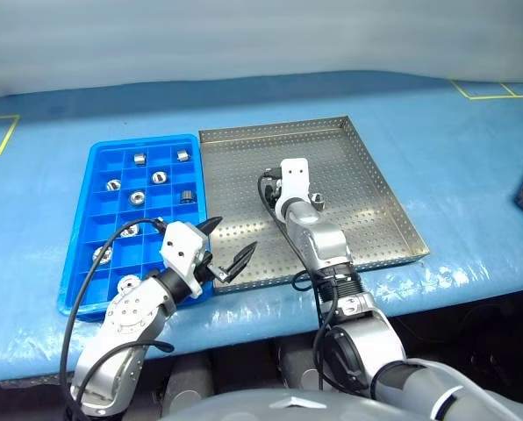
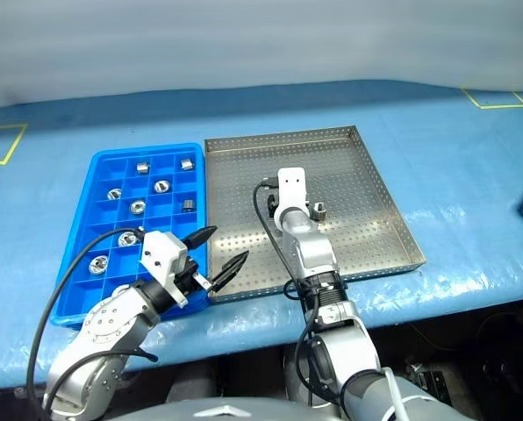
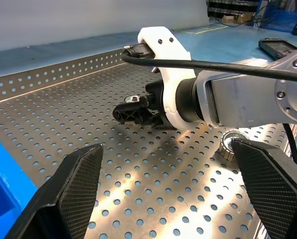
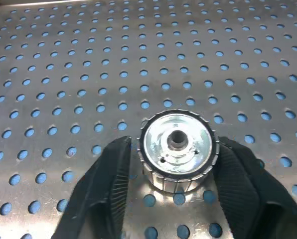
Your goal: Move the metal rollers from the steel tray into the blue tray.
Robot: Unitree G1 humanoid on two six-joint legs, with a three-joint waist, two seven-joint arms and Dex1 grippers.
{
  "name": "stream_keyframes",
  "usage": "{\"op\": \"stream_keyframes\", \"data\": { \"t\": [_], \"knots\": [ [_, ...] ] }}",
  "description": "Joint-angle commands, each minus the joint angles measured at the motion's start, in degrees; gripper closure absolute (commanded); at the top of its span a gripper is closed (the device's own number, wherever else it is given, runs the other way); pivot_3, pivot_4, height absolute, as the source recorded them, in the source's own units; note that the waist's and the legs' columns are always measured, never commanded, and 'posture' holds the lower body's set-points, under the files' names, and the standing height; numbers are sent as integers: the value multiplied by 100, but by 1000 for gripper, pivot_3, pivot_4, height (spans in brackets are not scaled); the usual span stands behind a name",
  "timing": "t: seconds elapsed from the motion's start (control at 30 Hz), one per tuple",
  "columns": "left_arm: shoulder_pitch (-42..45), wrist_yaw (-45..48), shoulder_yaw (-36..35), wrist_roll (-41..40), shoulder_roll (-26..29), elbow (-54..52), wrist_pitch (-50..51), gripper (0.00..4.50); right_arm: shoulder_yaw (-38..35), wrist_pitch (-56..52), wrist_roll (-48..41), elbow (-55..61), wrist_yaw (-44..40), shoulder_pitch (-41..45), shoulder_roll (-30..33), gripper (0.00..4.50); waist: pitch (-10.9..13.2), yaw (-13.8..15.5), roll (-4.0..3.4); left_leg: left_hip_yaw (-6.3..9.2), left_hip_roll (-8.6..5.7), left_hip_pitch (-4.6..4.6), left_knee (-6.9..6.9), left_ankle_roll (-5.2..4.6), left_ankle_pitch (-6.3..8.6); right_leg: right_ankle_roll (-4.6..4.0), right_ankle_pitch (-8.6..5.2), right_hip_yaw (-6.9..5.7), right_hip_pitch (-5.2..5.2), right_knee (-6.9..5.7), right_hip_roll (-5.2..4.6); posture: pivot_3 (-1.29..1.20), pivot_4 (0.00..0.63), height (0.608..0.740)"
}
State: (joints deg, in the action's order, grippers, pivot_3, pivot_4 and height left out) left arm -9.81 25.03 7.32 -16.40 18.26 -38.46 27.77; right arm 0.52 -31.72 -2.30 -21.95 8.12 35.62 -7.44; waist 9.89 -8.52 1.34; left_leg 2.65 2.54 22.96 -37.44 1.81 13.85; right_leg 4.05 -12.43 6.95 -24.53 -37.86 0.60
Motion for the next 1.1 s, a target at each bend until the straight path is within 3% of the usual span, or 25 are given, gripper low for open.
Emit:
{"op": "stream_keyframes", "data": {
  "t": [0.03, 0.5, 0.8, 1.1],
  "knots": [
    [-13, -33, 36, -33, -27, -154, -170, 0, -25, 143, 24, 43, 22, 172, -40, 2796, 0, -1, 0, 0, 0, 0, 1, 0, 0, 0, 0, 0, 0, 0, 0, -55, 150, 740],
    [-186, -899, -251, 349, -438, -180, -560, 0, 612, 22, 13, 840, -890, 482, -22, 2807, 5, 65, -8, 2, 1, -1, 7, 0, 0, 0, 0, -1, -4, -1, 2, 40, 150, 740],
    [-1104, -1564, -753, 624, -705, -697, -861, 0, 1301, 94, -81, 779, -1766, 918, -310, 2807, 6, 545, -8, 10, 2, -1, 36, 0, 0, -21, -12, -13, -11, 3, 0, 223, 150, 740],
    [-1995, -1926, -802, 870, -1006, -1003, -1197, 0, 1731, 210, -199, 405, -2211, 901, -519, 2807, 7, 997, -9, 6, 2, -1, 34, 1, 0, -58, -37, -17, -12, 8, -2, 336, 150, 740]
  ]
}}
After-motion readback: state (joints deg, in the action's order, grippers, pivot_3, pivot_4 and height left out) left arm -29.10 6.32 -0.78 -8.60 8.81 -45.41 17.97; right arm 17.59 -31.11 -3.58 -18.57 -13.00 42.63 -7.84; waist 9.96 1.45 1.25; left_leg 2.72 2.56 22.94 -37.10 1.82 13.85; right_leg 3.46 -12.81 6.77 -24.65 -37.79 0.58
